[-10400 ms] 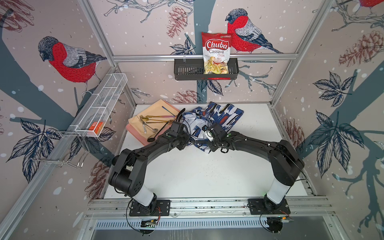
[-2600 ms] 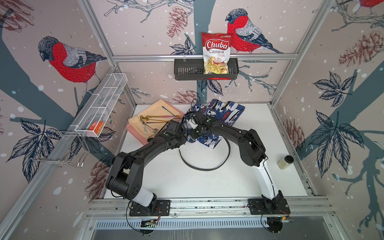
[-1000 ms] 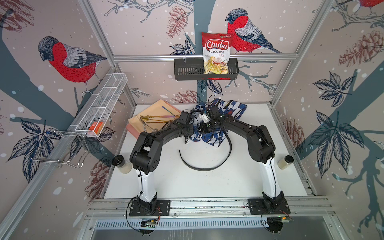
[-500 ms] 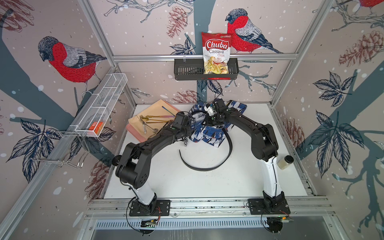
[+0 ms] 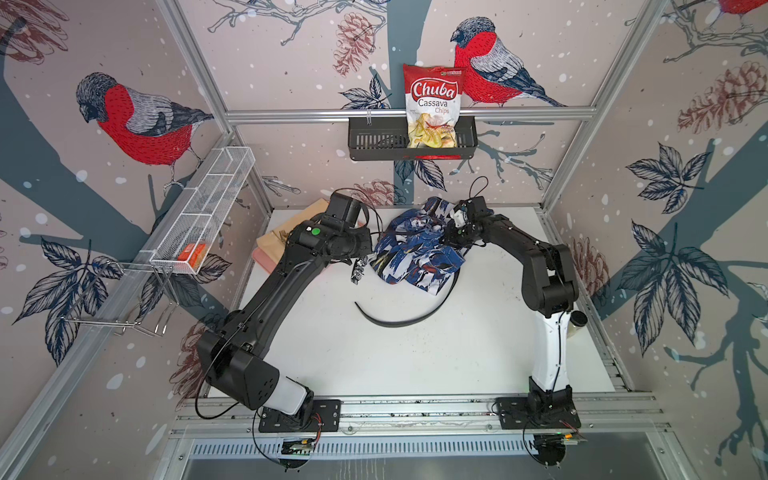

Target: Remove the belt from the trousers

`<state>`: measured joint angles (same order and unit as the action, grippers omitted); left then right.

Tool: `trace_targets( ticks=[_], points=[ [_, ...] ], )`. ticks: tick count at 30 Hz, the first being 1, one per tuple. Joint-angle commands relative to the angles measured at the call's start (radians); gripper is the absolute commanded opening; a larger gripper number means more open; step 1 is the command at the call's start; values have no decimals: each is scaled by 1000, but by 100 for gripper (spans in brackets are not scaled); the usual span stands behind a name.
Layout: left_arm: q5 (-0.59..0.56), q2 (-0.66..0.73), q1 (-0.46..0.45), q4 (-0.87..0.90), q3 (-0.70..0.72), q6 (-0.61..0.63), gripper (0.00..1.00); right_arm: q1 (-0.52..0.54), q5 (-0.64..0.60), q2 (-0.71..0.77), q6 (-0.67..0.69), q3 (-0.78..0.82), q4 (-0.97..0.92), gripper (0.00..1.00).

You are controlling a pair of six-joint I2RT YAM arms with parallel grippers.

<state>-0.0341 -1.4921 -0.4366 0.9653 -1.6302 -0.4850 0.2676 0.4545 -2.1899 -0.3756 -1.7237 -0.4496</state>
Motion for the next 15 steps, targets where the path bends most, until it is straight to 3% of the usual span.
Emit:
trace_targets(
  ticks=[1,4,9,13,15],
  points=[
    [-226,11,10,241,-91,-63,0,-63,-242,13,-34,26,-21,0],
    [-326,48,48,258,-176,-118,0,-112,-247,36,-34,60,-16,0],
    [-296,173,150,48,-244,-166,0,-182,-266,68,-27,110,-14,0],
    [-409,142,151,10,-429,-81,0,-223,-303,78,-22,124,-41,0],
    [-479,178,151,-72,-429,-41,0,-239,-316,92,-19,152,-35,0]
  ],
)
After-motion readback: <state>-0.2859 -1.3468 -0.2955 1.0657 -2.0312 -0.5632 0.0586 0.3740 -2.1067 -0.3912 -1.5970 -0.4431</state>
